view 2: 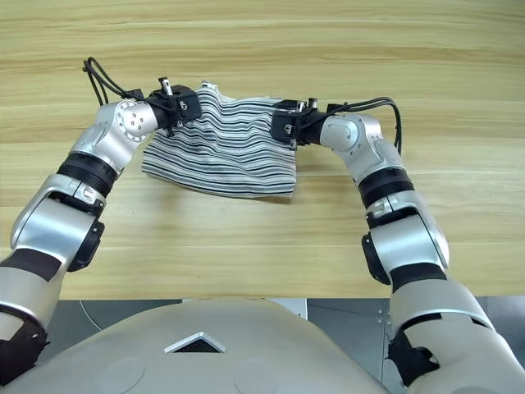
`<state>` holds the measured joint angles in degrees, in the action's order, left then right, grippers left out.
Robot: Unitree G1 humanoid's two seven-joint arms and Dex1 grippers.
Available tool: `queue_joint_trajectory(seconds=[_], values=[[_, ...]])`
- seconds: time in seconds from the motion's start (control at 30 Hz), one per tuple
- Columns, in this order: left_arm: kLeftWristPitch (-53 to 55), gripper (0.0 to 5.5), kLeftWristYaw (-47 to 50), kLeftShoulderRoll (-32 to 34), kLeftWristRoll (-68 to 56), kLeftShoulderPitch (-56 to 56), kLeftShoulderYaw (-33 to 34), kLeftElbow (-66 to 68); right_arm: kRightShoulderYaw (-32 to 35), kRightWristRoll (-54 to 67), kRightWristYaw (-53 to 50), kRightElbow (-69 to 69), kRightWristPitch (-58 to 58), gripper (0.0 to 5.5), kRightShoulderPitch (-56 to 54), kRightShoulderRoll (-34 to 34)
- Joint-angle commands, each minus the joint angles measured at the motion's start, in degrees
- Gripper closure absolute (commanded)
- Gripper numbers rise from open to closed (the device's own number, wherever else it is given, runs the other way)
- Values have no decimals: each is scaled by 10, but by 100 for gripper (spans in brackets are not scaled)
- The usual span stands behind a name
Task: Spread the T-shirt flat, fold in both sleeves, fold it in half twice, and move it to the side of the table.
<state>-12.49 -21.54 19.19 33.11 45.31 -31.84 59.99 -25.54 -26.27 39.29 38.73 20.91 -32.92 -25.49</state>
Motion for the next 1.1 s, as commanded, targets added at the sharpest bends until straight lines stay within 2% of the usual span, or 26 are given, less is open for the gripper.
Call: queue_joint_trajectory(seconds=[0.03,0.13,0.23,0.3,0.37,0.43,0.57,0.67,0.77,0.9,1.03,1.1], values=[[-52,351,24,-26,53,20,-50,70,-60,-24,175,-233,-144,295,99,-49],[-84,351,72,-38,92,53,-81,94,-92,-4,321,-410,-292,295,108,-66],[-100,351,101,-53,107,69,-93,112,-110,44,428,-519,-444,295,89,-57],[-113,351,104,-65,104,72,-91,121,-113,91,479,-569,-540,295,70,-48],[-138,351,52,-82,75,65,-72,131,-101,156,511,-594,-640,295,53,-36],[-155,351,33,-87,66,59,-68,136,-86,183,497,-575,-667,295,40,-32],[-190,351,15,-87,50,53,-57,133,-49,217,459,-525,-642,295,17,-48],[-198,351,17,-101,44,44,-55,136,30,281,468,-477,-617,295,-32,-60],[-207,351,13,-111,41,35,-55,137,72,323,497,-436,-566,295,-57,-99],[-216,351,4,-127,31,31,-48,135,102,364,529,-378,-489,295,-59,-157],[-222,351,-3,-143,23,22,-46,133,88,441,532,-342,-402,295,-52,-223],[-226,351,-9,-148,20,17,-45,131,89,467,532,-315,-376,295,-60,-234]])
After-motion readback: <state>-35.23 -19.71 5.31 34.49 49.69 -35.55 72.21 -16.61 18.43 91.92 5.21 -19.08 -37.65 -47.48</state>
